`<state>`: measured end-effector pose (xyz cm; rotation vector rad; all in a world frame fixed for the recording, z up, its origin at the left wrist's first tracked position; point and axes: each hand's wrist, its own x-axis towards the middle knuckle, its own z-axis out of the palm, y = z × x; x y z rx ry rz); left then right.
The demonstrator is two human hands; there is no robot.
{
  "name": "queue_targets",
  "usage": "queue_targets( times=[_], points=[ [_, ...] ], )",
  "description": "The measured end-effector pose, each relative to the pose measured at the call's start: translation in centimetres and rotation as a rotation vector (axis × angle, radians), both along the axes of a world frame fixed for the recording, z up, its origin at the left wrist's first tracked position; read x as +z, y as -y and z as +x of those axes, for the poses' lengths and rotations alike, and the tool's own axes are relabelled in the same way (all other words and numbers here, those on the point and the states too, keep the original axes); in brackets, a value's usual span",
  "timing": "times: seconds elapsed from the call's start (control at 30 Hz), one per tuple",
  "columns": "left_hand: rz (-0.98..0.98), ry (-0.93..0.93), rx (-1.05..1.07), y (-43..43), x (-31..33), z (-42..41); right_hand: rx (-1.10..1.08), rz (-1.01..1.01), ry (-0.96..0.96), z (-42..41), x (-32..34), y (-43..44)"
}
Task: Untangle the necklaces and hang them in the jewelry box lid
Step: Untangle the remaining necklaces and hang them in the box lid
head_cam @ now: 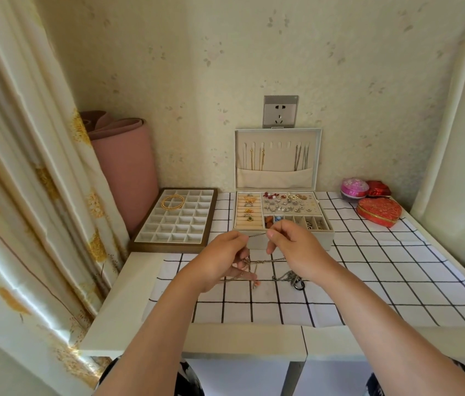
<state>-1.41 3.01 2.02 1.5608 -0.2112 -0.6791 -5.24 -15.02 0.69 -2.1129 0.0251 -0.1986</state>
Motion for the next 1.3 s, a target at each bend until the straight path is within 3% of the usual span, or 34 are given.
queue_targets(
  times=[0.27, 0.5, 0.67, 1.0, 1.17, 1.3],
  points=[
    [-0.092, -0.059, -0.005, -0.6, 0.5, 0.0, 0.117, -0.147, 0.010, -0.4, 0.1, 0.8],
    [-0.113, -0.050, -0.032, -0.6, 0.9, -0.4, 0.223, -0.157, -0.038, -0.8, 0.4, -0.5],
    [-0.053, -0.039, 0.026, -0.5, 0.5, -0.1, 0.198, -0.047, -0.013, -0.5, 0.2, -0.9],
    [0.257, 0.094, 0.263, 0.1, -1.1, 0.9, 0.085, 0.034, 0.009, -0.6, -0.1, -1.1],
    [0.217, 0.145, 0.317, 0.0, -0.9, 0.9, -0.008, 0.073, 0.042, -0.7, 0.1, -1.5],
    [0.098, 0.180, 0.138, -0.6, 0.3, 0.4, -0.004, 0.141, -0.019, -1.1, 0.8, -1.4]
  ],
)
